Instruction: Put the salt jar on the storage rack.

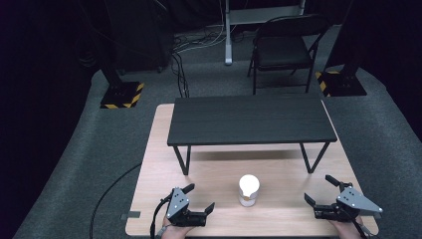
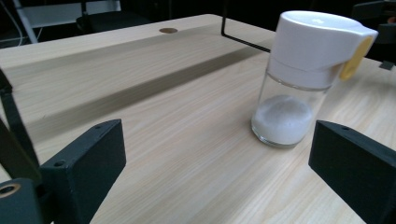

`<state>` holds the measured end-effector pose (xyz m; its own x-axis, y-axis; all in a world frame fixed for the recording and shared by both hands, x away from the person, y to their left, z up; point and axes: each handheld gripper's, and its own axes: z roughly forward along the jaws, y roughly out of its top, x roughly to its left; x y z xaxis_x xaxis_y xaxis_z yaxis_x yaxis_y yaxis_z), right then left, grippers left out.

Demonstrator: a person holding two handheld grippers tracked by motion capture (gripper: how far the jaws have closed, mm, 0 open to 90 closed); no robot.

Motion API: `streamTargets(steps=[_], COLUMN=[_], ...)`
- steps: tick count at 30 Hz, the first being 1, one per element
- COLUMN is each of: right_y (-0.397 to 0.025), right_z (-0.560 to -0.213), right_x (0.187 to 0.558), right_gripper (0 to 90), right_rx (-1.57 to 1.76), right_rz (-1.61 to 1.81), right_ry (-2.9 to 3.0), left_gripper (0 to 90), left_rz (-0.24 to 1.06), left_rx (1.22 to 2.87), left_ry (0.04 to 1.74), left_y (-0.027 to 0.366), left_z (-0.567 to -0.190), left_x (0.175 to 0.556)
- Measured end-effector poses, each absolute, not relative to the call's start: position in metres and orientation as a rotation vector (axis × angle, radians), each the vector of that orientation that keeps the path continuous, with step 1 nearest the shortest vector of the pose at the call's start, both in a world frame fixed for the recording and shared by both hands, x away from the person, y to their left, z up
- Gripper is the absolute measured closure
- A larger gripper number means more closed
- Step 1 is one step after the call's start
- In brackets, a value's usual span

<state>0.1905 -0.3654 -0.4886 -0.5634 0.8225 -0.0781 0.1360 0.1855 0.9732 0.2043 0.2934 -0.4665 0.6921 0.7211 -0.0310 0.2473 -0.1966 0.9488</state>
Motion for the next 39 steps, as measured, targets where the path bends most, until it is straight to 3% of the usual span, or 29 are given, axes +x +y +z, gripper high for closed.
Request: streamTargets(steps=[8,21,39], right_y=[-0.368,-0.369,-0.378], right_z=[-0.489,-0.490,-0.493], right_x=[0.190,0.190,0.190], right_gripper=[0.0,0.0,0.0], right_rx=[0.907,0.916,0.961], right_rz=[1.428,1.438,1.486], right_ry=[1.838,1.833,1.790], left_gripper=[2.2,3.1,5.1], left_rz=[0.545,0.473,0.439], left_rx=[1.788,1.859,1.936], left_ry=[0.750,0.663,0.600], left_y=[0.289,0.279,0.216], left_z=[-0.465,-0.460,-0.463], left_x=[0.203,0.212,0.235])
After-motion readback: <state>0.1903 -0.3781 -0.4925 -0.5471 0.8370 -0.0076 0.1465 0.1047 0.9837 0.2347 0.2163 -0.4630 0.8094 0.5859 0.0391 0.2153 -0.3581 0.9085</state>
